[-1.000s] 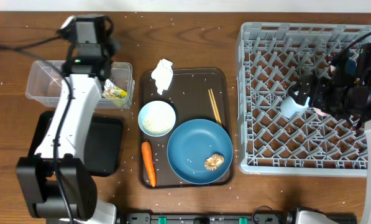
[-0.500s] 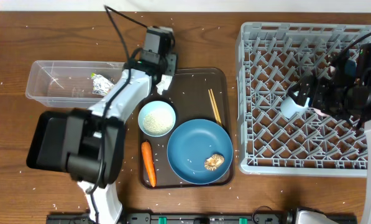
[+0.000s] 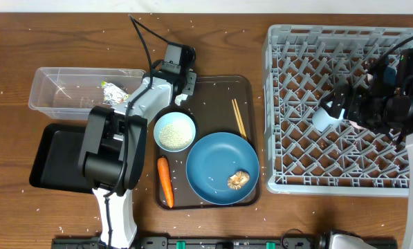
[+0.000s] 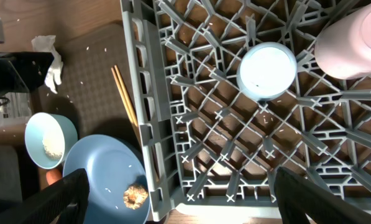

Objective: Sort waste into correct bins and load items into the dishwasher rack
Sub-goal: 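Grasp the white tissue on the tray with the left gripper, then drop the tissue into the clear plastic bin with left gripper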

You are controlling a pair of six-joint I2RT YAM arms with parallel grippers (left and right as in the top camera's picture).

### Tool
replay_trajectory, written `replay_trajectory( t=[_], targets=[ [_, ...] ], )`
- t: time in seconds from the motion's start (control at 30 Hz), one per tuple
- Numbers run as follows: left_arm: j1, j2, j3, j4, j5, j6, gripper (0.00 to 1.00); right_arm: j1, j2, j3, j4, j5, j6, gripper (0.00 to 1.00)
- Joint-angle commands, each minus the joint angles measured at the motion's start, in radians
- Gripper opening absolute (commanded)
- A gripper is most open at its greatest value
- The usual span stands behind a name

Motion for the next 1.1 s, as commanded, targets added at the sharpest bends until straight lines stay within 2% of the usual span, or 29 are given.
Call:
replay_trajectory(
  t=[0.0,0.13,0.2,0.27,0.3,0.43,0.7,0.97,1.07],
  targets=[
    [0.003,0.010,0.001,-0.012,0.006,0.013,0.47,0.011,-0.002,0.011,0.002,-0.011,-0.003,0.88],
    [0.003,0.010,-0.010,-0.016,0.029,0.014,0.33,0.011,-0.002,0.011,0.003,-0.011,-0.004,0.88],
    [0.003,0.010,-0.016,-0.019,0.029,0.014,0.23,0.011,-0.002,0.011,0.002,-0.011,-0.004,0.88],
    [0.003,0.010,-0.016,-0.031,0.029,0.013,0.08,0.011,-0.002,0.011,0.002,-0.011,-0.003,0.87],
    [0.003,0.005,-0.016,-0.036,0.029,0.013,0.06,0.011,-0.002,0.011,0.002,-0.011,-0.003,0.87],
    [0.001,-0.058,-0.014,-0.061,0.029,-0.009,0.06,0.011,-0.002,0.011,0.002,-0.011,-0.004,0.87],
    [0.013,-0.315,-0.013,-0.153,0.016,-0.105,0.06,0.011,-0.002,0.011,0.018,-0.011,-0.003,0.87],
    [0.136,-0.390,-0.013,-0.299,-0.185,-0.339,0.06,0.011,-0.002,0.011,0.022,-0.011,-0.003,0.88],
    [0.203,-0.380,-0.013,-0.328,-0.197,-0.414,0.06,0.011,-0.002,0.011,0.024,-0.011,-0.003,0.87]
  ],
)
